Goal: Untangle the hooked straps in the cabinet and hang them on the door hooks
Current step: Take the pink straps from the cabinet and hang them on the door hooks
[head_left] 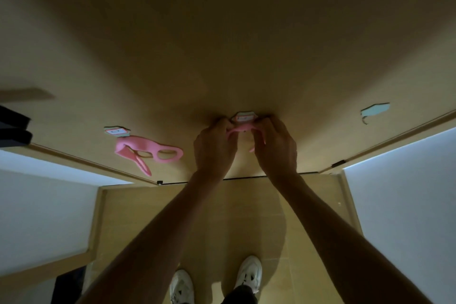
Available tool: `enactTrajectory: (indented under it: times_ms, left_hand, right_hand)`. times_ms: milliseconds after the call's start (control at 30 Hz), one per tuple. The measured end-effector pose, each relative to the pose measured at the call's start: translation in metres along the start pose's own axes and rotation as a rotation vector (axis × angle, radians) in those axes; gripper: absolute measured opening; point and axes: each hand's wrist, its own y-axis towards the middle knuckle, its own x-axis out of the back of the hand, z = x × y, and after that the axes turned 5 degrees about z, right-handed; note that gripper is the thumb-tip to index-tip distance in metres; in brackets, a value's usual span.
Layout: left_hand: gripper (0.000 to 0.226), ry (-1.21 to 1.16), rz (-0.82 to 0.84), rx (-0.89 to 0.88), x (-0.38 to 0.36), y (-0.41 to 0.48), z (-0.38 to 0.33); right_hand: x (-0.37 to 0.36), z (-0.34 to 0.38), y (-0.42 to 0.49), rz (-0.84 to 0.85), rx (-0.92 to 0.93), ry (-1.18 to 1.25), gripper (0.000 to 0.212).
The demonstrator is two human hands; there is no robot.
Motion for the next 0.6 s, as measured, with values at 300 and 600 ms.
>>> enactTrajectory:
  times_ms: [300, 600]
  left_hand:
    - [0.024, 0.047, 0.208, 0.107, -0.016, -0.006, 0.002]
    - [0.021, -0.102, 0.18, 0.069, -0.022, -0.015, 0.008]
  right_hand:
    - [-0.019, -0.003, -0.012, 0.062, -0.096, -0.078, 0.011]
    - [-0.016, -0.003, -0.008, 0.152, -0.158, 0.072, 0.019]
